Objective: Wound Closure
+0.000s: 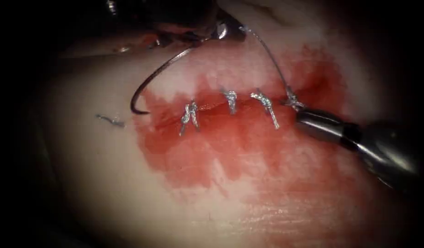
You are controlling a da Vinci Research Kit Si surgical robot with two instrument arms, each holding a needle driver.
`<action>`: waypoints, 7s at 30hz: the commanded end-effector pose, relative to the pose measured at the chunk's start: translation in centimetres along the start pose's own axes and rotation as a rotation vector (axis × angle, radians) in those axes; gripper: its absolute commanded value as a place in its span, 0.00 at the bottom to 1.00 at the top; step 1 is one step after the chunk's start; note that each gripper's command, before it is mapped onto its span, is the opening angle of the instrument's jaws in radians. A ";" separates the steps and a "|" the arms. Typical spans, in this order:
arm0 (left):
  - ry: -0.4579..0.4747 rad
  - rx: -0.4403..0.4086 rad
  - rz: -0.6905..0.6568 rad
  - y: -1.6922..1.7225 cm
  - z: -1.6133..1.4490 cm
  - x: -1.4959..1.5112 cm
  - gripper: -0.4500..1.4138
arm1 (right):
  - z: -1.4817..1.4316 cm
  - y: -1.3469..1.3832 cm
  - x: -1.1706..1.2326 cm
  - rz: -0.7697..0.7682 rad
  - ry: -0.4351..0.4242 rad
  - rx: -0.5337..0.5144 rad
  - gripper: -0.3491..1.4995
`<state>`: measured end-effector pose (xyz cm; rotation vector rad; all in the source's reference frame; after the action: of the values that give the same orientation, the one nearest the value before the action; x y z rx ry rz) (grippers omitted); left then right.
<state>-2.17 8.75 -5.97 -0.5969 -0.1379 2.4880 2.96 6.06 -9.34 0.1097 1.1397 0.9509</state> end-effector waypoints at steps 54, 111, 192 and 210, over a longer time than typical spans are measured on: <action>0.264 -0.254 -0.118 -0.19 -0.26 0.21 0.05 | -0.04 0.12 0.47 0.013 -0.022 0.048 0.90; 0.294 -0.261 -0.103 0.26 -0.91 0.30 0.05 | 1.06 0.30 0.14 -0.145 -0.001 0.138 0.00; 0.499 0.091 0.224 1.24 0.39 -0.24 0.32 | -0.44 0.45 0.00 -0.206 -0.011 0.053 0.95; 0.547 0.081 0.112 1.32 0.47 -0.23 0.23 | -0.45 0.46 0.00 -0.213 -0.011 0.054 0.95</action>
<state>-2.81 7.47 -5.79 -1.2590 0.1840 2.3061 2.26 6.20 -9.36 0.0351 1.1392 0.7311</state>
